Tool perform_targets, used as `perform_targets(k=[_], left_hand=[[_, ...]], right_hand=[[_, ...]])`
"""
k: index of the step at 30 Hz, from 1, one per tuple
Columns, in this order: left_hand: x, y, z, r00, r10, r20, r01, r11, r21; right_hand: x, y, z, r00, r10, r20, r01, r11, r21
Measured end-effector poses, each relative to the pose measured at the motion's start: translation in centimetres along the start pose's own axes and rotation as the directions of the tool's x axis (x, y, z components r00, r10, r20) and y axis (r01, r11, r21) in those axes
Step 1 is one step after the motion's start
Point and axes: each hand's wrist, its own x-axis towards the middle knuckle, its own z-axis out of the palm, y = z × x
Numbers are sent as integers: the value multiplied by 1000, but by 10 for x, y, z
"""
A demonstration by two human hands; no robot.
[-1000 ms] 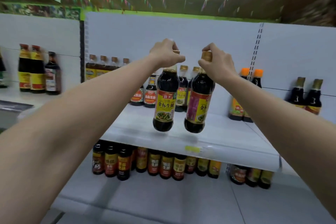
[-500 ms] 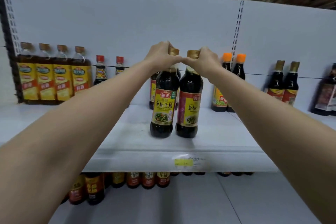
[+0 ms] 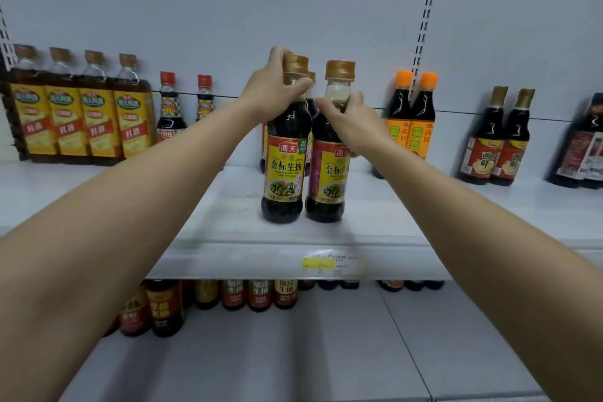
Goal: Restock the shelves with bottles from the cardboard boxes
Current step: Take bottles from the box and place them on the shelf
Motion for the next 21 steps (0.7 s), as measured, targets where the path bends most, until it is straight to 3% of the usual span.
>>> perform_targets(k=[3,7,13,17,21], left_hand=[[-12,-2,-1,998,-56,-2,56,998,-42],[-30,-11,7,990,-140,27,137,987,87],[-53,-20,17,979,-199,52,199,980,12],[-64,-19,18,965,-256,61,257,966,-11],[-84,-26,20,869,-460,182,459,887,47]], right_hand=[[-13,5,3,999,28,45,-33,993,111],[-27,15,8,993,34,110,-54,982,183],[-53,41,23,950,90,298,-123,988,96],[-67,60,28,940,84,331,-110,992,60],[-72,68,31,950,51,307,-70,996,52]])
